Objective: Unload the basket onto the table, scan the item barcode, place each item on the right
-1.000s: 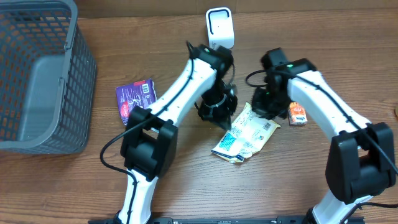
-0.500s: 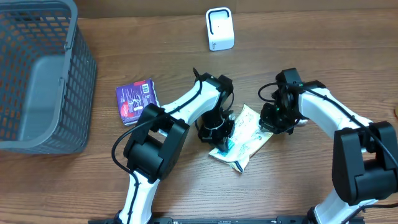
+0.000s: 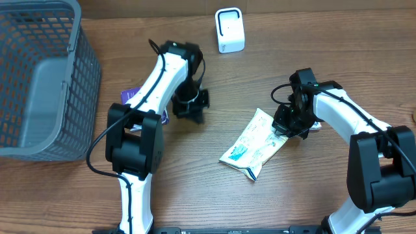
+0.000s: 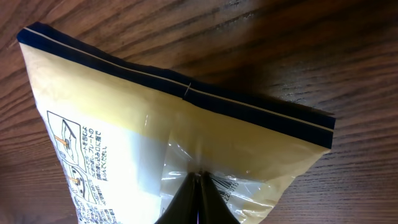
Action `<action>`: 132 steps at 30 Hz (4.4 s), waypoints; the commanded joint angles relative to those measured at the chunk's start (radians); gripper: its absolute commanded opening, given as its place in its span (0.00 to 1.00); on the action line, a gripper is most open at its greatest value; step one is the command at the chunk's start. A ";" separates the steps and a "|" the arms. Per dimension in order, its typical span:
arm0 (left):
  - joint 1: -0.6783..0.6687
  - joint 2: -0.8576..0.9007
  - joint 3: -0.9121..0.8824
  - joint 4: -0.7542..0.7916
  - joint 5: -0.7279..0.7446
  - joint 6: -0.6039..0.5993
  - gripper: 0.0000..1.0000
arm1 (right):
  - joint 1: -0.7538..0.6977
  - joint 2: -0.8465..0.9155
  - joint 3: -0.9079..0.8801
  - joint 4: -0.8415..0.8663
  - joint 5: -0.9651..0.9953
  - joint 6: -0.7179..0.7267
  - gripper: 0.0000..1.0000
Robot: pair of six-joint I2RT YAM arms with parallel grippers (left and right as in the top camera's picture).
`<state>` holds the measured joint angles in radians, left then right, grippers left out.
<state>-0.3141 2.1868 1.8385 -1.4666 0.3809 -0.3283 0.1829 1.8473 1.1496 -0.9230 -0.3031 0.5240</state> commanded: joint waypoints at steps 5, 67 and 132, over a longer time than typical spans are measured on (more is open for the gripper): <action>-0.198 -0.047 -0.039 0.023 0.347 0.165 0.04 | -0.006 0.014 0.029 0.006 0.002 0.008 0.04; -0.056 -0.094 0.014 0.004 -0.129 -0.113 0.86 | 0.083 0.014 -0.132 0.188 -0.249 -0.201 0.30; -0.098 -0.070 -0.267 0.633 0.258 -0.035 0.04 | -0.015 0.014 -0.045 0.129 -0.109 -0.122 0.51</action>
<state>-0.4057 2.1448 1.5269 -0.8284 0.5446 -0.4179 0.1272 1.8603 1.1118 -0.8120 -0.3771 0.3969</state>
